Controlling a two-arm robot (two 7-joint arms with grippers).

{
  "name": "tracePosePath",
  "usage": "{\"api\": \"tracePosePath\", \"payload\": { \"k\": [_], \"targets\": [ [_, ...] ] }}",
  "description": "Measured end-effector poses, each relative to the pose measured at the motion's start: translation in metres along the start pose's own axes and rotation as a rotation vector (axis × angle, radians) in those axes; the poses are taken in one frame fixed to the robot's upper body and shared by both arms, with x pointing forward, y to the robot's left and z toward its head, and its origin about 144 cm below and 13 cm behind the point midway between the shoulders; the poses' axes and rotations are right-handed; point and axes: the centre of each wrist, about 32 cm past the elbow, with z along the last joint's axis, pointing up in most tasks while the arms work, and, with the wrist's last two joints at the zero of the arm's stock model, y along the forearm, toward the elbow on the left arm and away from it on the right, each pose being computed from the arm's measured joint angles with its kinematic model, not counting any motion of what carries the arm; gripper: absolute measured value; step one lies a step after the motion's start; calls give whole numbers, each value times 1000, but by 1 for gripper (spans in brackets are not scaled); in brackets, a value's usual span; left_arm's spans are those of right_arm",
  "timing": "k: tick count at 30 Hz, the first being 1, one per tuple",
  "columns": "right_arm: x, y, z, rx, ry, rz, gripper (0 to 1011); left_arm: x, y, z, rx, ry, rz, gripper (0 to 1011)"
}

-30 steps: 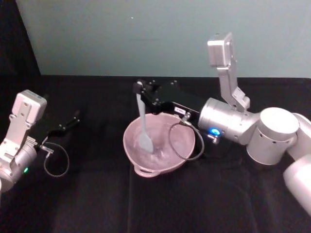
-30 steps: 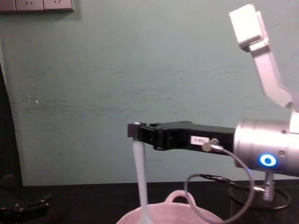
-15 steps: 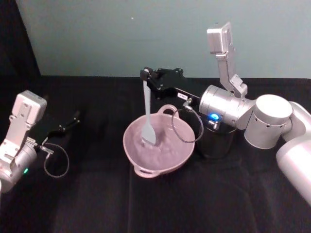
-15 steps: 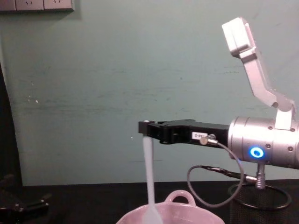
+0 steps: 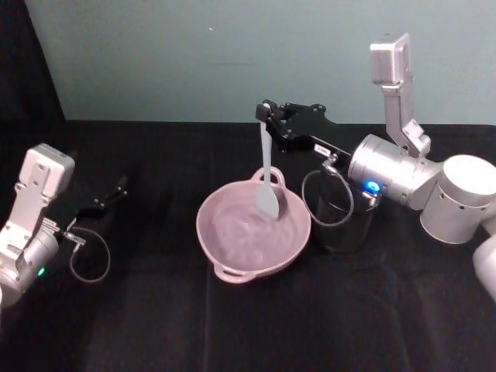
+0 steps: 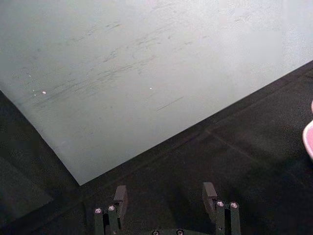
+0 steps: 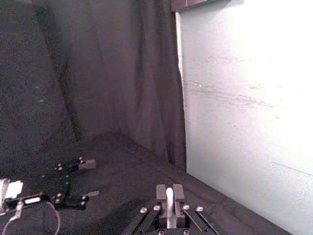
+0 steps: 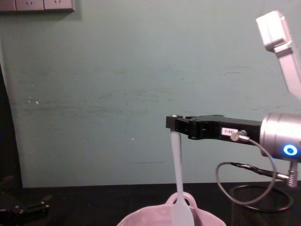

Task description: Use the one hand to pick up the spoon and stir the clear water in the bowl.

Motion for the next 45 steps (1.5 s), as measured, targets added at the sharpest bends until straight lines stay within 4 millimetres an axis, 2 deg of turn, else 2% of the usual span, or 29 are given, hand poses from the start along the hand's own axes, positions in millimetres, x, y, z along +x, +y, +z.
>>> {"api": "tracePosePath", "payload": {
  "k": [9,15,22,30,38,45],
  "targets": [
    [-14,-19,3,-24,-1,9,94,0,0,0,0,0,0,1011],
    [-23,-21,2,-35,2,31,94,0,0,0,0,0,0,1011],
    [-35,-13,1,-38,4,81,94,0,0,0,0,0,0,1011],
    [-38,9,2,-27,0,128,94,0,0,0,0,0,0,1011],
    [-26,28,3,-12,-4,125,94,0,0,0,0,0,0,1011],
    [-12,33,0,-4,1,89,94,0,0,0,0,0,0,1011]
  ]
}}
